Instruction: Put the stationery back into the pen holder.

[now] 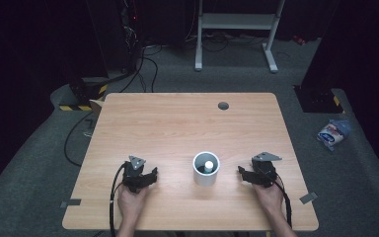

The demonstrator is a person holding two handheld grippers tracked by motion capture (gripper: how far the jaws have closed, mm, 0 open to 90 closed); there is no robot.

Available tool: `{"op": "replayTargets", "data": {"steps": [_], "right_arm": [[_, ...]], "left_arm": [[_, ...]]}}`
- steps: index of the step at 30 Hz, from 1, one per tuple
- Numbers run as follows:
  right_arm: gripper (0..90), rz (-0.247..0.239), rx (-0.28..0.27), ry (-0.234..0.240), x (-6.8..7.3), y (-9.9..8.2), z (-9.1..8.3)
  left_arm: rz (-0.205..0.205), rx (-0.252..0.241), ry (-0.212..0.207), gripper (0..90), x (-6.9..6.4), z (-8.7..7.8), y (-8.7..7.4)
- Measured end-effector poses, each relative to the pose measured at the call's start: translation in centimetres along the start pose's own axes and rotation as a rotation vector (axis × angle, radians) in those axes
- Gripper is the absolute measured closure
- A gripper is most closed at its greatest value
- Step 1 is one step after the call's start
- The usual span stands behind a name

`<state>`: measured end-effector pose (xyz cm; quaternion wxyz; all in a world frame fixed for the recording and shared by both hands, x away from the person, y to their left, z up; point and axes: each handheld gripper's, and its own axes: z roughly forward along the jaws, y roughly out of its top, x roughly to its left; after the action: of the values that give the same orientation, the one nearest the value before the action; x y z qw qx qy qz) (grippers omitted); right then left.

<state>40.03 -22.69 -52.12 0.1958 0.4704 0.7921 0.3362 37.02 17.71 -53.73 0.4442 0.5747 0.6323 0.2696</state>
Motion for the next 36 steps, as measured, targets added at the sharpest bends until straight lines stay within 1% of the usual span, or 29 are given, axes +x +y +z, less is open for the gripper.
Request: {"op": "replayTargets", "data": {"steps": [3, 4, 5, 6, 7, 10, 12, 13, 14, 16, 23, 28, 30, 32, 34, 36], "right_arm": [[34.6, 0.004, 0.0, 0.003, 0.05, 0.02, 0.01], [34.5, 0.002, 0.003, 0.001, 0.1, 0.01, 0.0], [34.5, -0.014, 0.002, -0.006, 0.17, -0.01, 0.03], [33.7, -0.02, 0.001, -0.011, 0.27, -0.04, 0.06], [32.6, -0.022, -0.007, -0.008, 0.25, -0.09, 0.14], [31.5, -0.024, -0.009, -0.007, 0.27, -0.08, 0.21], [30.6, -0.017, -0.007, -0.013, 0.4, -0.07, 0.24], [30.0, -0.015, -0.007, -0.016, 0.47, -0.05, 0.26], [29.7, -0.019, -0.008, -0.018, 0.48, -0.03, 0.29], [29.7, -0.017, -0.007, -0.02, 0.52, -0.04, 0.29], [29.5, -0.013, -0.007, -0.016, 0.56, -0.07, 0.26], [29.5, -0.011, -0.007, -0.02, 0.61, -0.06, 0.27], [29.5, -0.014, -0.006, -0.018, 0.6, 0.05, 0.38], [29.5, -0.021, -0.007, -0.017, 0.57, 0.12, 0.46], [29.5, -0.014, -0.005, -0.017, 0.64, 0.07, 0.39], [29.5, -0.015, -0.006, -0.017, 0.63, 0.07, 0.4]], "left_arm": [[0.0, -0.001, 0.0, 29.9, -0.01, 0.0, -0.01], [0.001, 0.001, 0.0, 29.9, 0.0, -0.02, -0.01], [0.0, 0.001, 0.0, 29.9, 0.0, -0.01, 0.0], [-0.001, -0.001, 0.0, 29.9, -0.01, 0.0, -0.01], [-0.001, -0.001, 0.0, 29.9, -0.01, 0.0, 0.0], [0.0, 0.0, 0.0, 29.9, 0.0, 0.0, -0.01], [-0.007, -0.004, -0.003, 30.0, -0.07, 0.02, -0.02], [-0.005, -0.001, -0.003, 30.1, -0.08, 0.0, -0.04], [0.006, 0.007, -0.008, 30.2, -0.03, -0.07, -0.04], [-0.007, -0.007, -0.01, 30.4, -0.17, 0.0, -0.09], [0.0, 0.0, -0.009, 31.0, -0.19, -0.12, -0.14], [-0.01, -0.008, -0.005, 31.8, -0.24, -0.04, -0.12], [-0.01, -0.007, -0.008, 31.7, -0.23, -0.05, -0.12], [0.004, 0.007, -0.017, 31.7, -0.06, -0.15, -0.06], [-0.011, 0.0, -0.022, 31.6, -0.08, -0.1, -0.04], [-0.009, 0.001, -0.021, 31.4, -0.08, -0.1, -0.04]]}}
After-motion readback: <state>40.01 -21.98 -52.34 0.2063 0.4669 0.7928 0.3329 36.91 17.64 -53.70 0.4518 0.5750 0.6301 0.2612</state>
